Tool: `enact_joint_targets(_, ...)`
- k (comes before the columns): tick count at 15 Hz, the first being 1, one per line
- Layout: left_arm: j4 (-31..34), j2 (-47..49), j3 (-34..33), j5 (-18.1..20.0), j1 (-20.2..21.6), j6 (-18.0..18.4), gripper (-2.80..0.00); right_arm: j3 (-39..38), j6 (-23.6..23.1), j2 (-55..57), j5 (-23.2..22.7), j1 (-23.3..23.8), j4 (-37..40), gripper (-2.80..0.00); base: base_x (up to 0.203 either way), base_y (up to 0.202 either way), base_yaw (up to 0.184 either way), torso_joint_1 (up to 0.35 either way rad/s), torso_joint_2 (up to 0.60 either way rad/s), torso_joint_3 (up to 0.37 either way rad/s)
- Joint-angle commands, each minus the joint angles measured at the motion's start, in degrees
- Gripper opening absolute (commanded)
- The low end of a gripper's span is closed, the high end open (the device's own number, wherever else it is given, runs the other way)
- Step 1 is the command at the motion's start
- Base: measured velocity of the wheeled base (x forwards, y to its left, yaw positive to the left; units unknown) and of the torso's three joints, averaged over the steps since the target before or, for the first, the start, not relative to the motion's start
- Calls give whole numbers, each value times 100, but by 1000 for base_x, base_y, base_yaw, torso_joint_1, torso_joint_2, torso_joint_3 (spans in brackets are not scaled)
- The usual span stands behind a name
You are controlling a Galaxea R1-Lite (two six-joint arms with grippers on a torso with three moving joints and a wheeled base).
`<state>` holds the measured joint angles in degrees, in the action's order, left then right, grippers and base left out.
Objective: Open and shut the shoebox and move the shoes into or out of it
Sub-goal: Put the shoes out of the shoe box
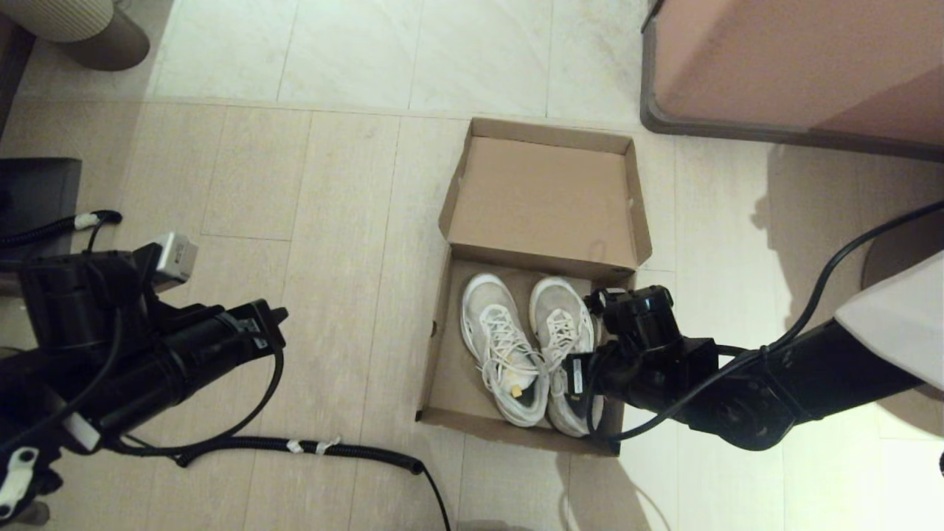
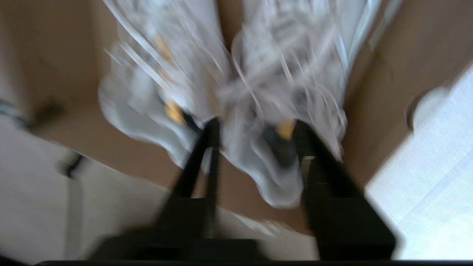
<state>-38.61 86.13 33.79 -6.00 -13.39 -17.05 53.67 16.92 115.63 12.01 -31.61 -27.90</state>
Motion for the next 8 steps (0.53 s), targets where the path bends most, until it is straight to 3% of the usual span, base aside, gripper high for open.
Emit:
enact_joint_targets(1,-36,-20,2,-6,-6,-17,-280,-275,-83,165,72,-55,-251,0,0,0,0,0,0,0)
enact_joint_targets(3,-77,-10,5,-15,-6,-17,-280,-438,-114,340,231,-221,-700,0,0,0,0,0,0,0)
enact_joint_targets(8,-77,-123,-6,-6,-6,-26,-280,-278,-13,729,310,-413,-846,0,0,0,0,0,0,0)
